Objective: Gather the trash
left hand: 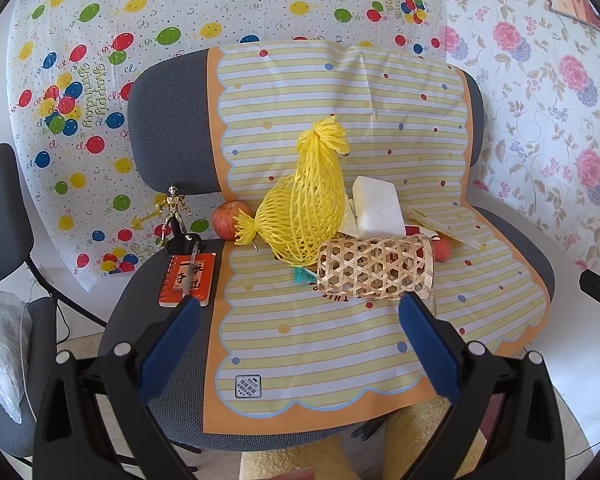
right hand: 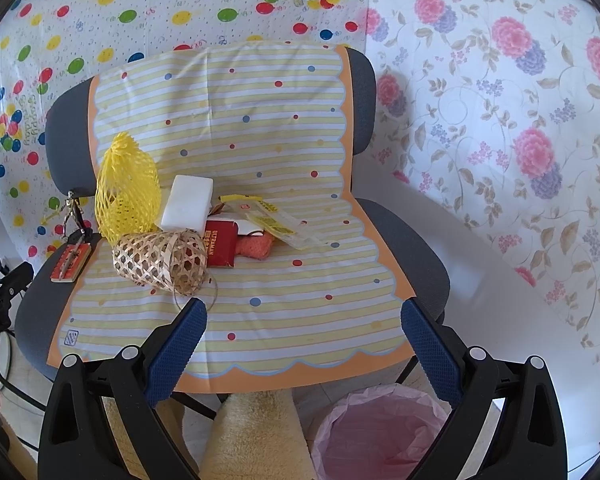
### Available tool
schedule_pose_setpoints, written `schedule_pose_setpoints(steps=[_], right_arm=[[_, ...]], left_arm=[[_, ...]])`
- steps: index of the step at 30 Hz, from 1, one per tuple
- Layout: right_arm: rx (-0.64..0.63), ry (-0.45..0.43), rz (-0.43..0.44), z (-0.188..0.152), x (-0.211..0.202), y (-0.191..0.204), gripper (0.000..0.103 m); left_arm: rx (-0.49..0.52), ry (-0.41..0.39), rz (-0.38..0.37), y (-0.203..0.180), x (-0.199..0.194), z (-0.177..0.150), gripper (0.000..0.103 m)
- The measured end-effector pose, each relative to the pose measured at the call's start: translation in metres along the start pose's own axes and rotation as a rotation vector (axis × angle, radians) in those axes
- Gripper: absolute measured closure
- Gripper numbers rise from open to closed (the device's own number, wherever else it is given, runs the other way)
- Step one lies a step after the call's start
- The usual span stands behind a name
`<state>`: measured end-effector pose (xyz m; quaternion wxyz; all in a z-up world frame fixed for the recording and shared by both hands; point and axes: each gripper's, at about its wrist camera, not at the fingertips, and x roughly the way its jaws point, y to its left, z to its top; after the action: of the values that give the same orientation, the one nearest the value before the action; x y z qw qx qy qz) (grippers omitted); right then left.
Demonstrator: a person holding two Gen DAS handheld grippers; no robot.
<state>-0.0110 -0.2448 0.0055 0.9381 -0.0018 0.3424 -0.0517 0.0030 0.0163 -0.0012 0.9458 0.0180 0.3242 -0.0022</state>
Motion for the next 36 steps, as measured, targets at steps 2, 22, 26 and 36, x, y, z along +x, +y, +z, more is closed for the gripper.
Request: schedule_pose_setpoints(steps=[2, 22, 26, 36], right_arm=[[-0.002, 0.004, -0.001, -0.001, 0.001, 0.000, 0.006], [-0.076, 0.007, 0.229, 0.001, 0.059, 0.042, 0.006], [-0.081, -0.006, 0.258, 0.009, 0.065, 0.050, 0.006], [-0.110, 0.003, 0.204, 0.027, 0.094, 0.058, 0.006]], left_arm=[[0.000, 0.004, 0.001, 0.000, 0.002, 0.000, 0.007], [-0.052, 0.098, 0.027, 0.024, 0.053, -0.015, 0.007], [-0.041, 0.074, 0.058, 0.029, 0.069, -0.008, 0.007], [-0.068, 0.075, -0.059, 0.026, 0.117, 0.038, 0.007]])
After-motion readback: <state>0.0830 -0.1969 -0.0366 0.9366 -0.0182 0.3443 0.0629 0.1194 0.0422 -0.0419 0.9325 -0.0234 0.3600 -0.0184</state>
